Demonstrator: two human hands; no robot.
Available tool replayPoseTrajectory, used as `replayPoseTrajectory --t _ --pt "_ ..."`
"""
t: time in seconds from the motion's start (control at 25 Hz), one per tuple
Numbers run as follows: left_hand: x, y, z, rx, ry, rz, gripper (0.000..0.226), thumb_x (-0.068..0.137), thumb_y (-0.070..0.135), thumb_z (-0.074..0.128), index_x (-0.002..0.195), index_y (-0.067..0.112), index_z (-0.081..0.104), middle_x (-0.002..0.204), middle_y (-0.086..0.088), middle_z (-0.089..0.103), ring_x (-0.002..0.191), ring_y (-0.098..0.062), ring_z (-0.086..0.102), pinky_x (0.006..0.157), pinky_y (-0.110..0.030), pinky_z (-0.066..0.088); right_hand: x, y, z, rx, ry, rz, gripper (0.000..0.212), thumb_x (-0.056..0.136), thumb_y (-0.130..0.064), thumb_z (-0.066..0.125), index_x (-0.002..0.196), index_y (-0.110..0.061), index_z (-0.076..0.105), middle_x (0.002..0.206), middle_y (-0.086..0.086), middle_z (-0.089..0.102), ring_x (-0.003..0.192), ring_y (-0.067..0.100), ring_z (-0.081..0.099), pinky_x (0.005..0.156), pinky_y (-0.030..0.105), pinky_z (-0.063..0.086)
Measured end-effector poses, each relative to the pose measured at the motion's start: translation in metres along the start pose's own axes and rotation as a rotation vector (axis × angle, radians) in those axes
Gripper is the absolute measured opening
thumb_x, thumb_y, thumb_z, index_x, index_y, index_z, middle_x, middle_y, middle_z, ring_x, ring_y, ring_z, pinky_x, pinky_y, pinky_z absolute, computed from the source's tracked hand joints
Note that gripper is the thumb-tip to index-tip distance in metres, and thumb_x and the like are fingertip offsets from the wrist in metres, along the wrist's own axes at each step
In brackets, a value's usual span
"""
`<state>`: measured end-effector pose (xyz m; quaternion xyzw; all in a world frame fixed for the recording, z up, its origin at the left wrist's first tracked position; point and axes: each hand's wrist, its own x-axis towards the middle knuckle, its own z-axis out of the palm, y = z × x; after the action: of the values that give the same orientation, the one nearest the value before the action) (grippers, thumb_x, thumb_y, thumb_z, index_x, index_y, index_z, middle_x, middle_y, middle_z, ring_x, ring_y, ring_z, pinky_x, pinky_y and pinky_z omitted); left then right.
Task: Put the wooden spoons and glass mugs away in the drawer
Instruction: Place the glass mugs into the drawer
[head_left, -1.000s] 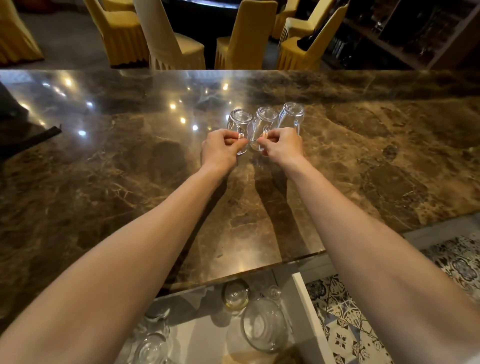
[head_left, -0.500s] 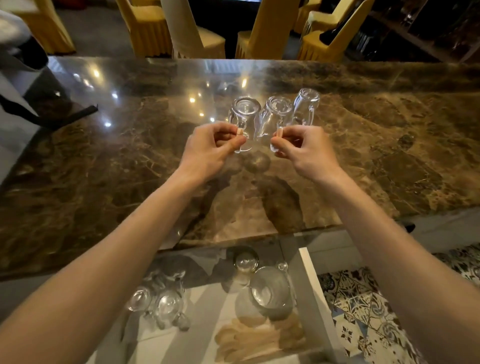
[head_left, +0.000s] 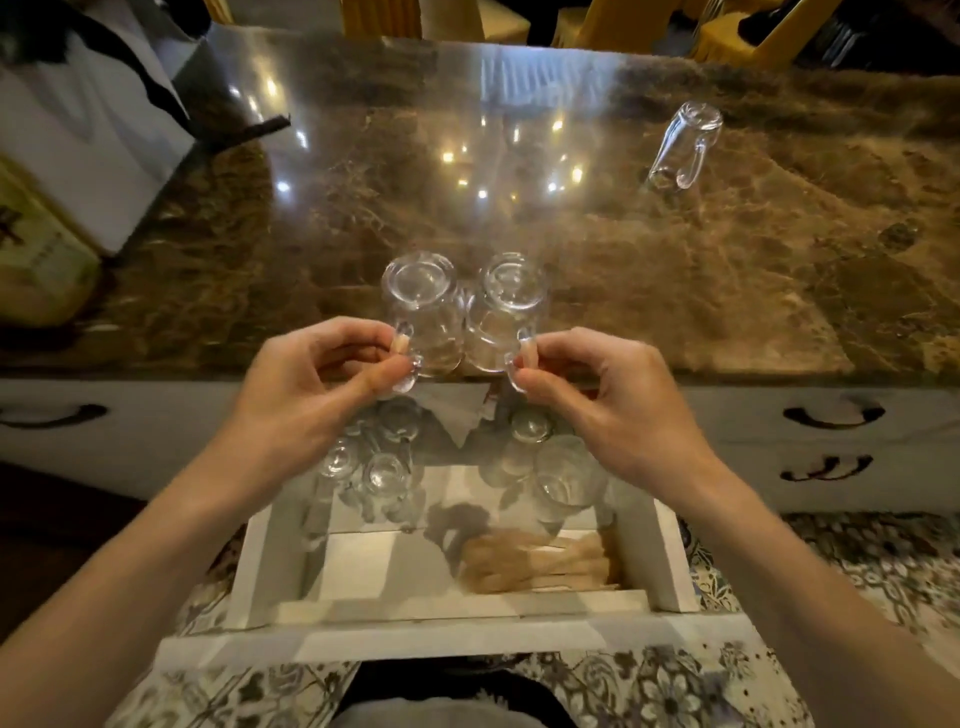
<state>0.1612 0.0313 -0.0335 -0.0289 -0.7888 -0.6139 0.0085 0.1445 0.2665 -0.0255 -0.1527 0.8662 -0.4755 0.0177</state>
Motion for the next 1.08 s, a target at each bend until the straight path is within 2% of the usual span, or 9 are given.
replayPoseTrajectory --t 0.28,0.4,0.52,0.6,0.68,0.8,0.88,0.96,1.08 --pt "-0.069 -0.059 -0.012 0.066 -0.086 -0.186 0.024 0.067 0.028 0.07 0.088 0.016 0.07 0.084 0.001 0.07 0.076 -0.007 0.064 0.07 -0.013 0.051 -0.051 0.031 0.058 -0.003 -0.151 0.043 0.007 0.082 -0.019 0.07 0.076 -0.018 0.067 0.077 -0.003 0.068 0.075 0.01 0.063 0.067 0.025 0.054" --pt "-0.076 -0.078 -0.015 0.207 -0.189 -0.224 0.024 0.068 0.032 0.068 0.089 0.021 0.069 0.087 0.005 0.071 0.078 -0.005 0.065 0.07 -0.014 0.051 -0.06 0.051 0.076 -0.062 -0.193 0.137 0.015 0.084 -0.02 0.068 0.07 -0.022 0.063 0.074 -0.004 0.068 0.075 0.009 0.063 0.07 0.029 0.053" --pt "-0.073 -0.094 -0.018 0.31 -0.29 -0.263 0.014 0.073 0.028 0.071 0.086 0.025 0.069 0.083 0.008 0.071 0.077 -0.002 0.064 0.07 -0.018 0.051 -0.061 0.07 0.094 -0.102 -0.211 0.304 0.013 0.084 -0.021 0.068 0.071 -0.017 0.067 0.068 -0.007 0.068 0.068 0.006 0.064 0.067 0.028 0.052" --pt "-0.068 -0.105 -0.018 0.441 -0.388 -0.255 0.011 0.079 0.02 0.071 0.085 0.028 0.066 0.079 0.009 0.07 0.078 0.0 0.063 0.07 -0.018 0.049 -0.056 0.081 0.106 -0.099 -0.194 0.419 0.014 0.085 -0.022 0.068 0.072 -0.016 0.069 0.066 -0.009 0.067 0.065 0.0 0.063 0.063 0.025 0.05" --pt "-0.064 -0.116 -0.017 0.594 -0.496 -0.228 0.013 0.084 0.017 0.067 0.086 0.029 0.063 0.083 0.013 0.068 0.079 0.006 0.06 0.068 -0.012 0.045 -0.048 0.089 0.117 -0.086 -0.19 0.491 0.012 0.084 -0.022 0.068 0.075 -0.015 0.071 0.069 -0.004 0.069 0.068 0.007 0.066 0.066 0.028 0.052" --pt "-0.062 -0.133 -0.012 0.631 -0.566 -0.247 0.011 0.088 0.01 0.062 0.091 0.02 0.065 0.082 0.011 0.064 0.073 0.009 0.058 0.066 -0.005 0.039 -0.037 0.096 0.131 -0.111 -0.192 0.504 0.011 0.082 -0.021 0.07 0.071 -0.019 0.07 0.064 -0.008 0.065 0.062 0.005 0.059 0.056 0.019 0.044" --pt "-0.062 -0.142 -0.008 0.706 -0.621 -0.231 0.012 0.089 0.011 0.06 0.089 0.023 0.062 0.081 0.009 0.063 0.074 0.001 0.057 0.066 -0.007 0.04 -0.03 0.099 0.142 -0.123 -0.178 0.524 0.01 0.081 -0.02 0.071 0.071 -0.016 0.07 0.068 -0.003 0.067 0.065 0.011 0.059 0.056 0.021 0.042" --pt "-0.061 -0.149 -0.007 0.827 -0.678 -0.191 0.02 0.089 0.016 0.059 0.083 0.033 0.053 0.084 0.01 0.062 0.076 -0.004 0.056 0.067 -0.013 0.041 -0.025 0.101 0.151 -0.125 -0.167 0.544 0.011 0.081 -0.019 0.071 0.074 -0.011 0.072 0.076 0.004 0.07 0.073 0.019 0.062 0.064 0.029 0.045" --pt "-0.057 -0.153 -0.008 0.864 -0.709 -0.179 0.03 0.088 0.014 0.057 0.074 0.038 0.045 0.079 0.012 0.059 0.074 -0.007 0.055 0.066 -0.018 0.042 -0.019 0.102 0.16 -0.102 -0.15 0.543 0.009 0.082 -0.018 0.071 0.075 -0.012 0.072 0.075 0.002 0.067 0.071 0.017 0.058 0.063 0.026 0.039"
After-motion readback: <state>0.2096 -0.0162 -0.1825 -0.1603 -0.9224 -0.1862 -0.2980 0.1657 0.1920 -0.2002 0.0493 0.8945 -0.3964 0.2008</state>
